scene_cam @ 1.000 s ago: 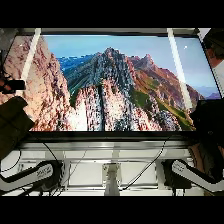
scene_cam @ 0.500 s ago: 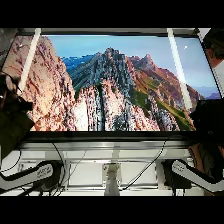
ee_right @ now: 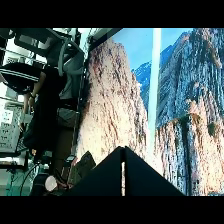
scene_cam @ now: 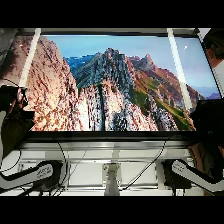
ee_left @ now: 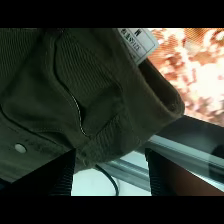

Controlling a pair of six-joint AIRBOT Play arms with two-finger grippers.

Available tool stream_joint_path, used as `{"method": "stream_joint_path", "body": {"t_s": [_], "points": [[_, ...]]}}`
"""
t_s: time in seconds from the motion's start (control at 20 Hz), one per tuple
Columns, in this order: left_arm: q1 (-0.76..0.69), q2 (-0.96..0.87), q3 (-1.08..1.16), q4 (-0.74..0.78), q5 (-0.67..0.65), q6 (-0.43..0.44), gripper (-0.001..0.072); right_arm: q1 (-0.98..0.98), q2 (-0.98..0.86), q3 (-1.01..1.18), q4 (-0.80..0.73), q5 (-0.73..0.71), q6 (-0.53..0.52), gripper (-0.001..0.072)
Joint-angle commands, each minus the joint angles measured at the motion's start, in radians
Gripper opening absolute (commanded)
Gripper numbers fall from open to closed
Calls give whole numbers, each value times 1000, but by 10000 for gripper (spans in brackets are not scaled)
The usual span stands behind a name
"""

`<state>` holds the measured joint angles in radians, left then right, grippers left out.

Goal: Fold the clothes and pants, and hang the long-sleeved shirts on hangers.

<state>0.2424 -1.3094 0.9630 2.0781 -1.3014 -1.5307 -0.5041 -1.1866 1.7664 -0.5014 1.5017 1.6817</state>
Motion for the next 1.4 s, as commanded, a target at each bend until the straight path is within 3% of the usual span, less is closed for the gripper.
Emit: {"method": "stream_joint_path", "body": {"t_s": [0.0,0.05,0.85,1.05,1.1,1.15,1.25,1.35], "points": [[-17,-32,-7,31,41,3,577,0,0,1,0,-2,0,31],[-27,-49,-7,31,41,4,622,0,0,1,0,-2,0,31],[-71,-158,-7,87,22,27,617,0,0,1,0,-3,0,32],[-54,-160,-7,87,23,27,586,0,0,1,0,-3,0,31],[-53,-162,-7,88,23,27,554,0,0,1,0,-3,0,31],[-51,-163,-7,87,22,27,449,0,0,1,0,-3,0,31],[-51,-163,-7,88,22,28,58,0,0,1,0,-3,0,31],[-52,-163,-6,95,22,40,24,0,0,1,0,-3,0,31]]}}
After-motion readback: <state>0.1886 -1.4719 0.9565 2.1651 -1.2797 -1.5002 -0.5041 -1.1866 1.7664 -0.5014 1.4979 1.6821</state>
